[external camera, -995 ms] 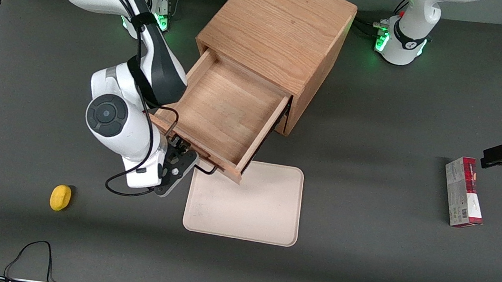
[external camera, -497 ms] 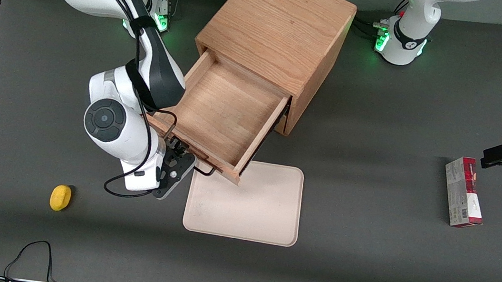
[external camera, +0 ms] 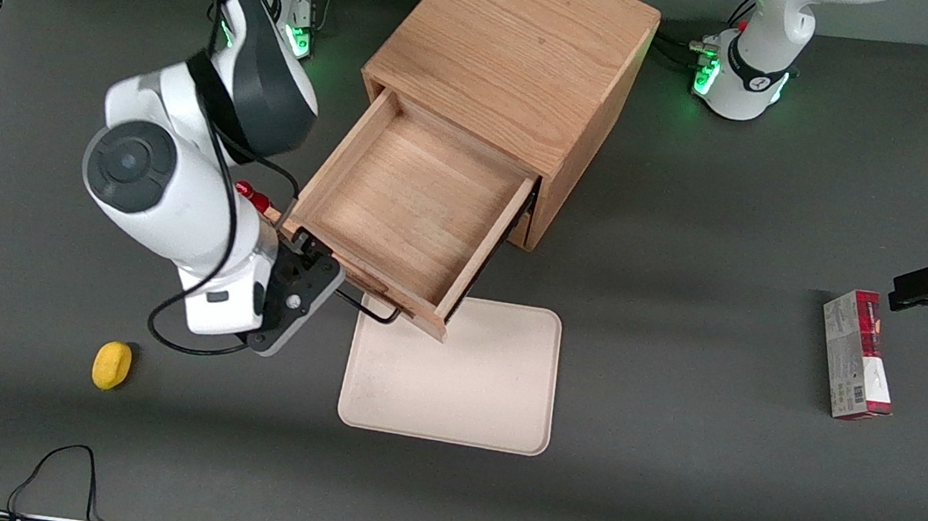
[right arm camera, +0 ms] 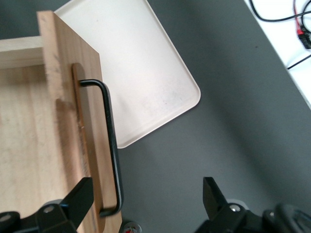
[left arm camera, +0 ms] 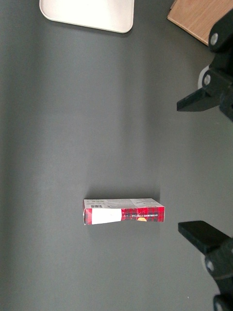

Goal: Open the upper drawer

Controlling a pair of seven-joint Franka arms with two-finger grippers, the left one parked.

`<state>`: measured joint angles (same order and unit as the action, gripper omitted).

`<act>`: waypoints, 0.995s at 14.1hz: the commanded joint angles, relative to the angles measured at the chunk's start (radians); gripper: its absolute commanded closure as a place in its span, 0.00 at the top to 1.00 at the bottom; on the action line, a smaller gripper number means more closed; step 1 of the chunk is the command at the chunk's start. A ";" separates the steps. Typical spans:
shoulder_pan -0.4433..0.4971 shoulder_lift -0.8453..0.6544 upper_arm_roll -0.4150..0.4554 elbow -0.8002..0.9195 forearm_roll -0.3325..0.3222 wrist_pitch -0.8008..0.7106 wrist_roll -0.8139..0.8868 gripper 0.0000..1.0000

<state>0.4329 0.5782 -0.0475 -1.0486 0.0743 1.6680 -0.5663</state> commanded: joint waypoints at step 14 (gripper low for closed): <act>-0.179 -0.424 -0.123 -0.342 -0.016 -0.141 0.494 1.00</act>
<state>0.3098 0.2710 -0.1961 -1.2168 0.0678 1.4446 -0.1167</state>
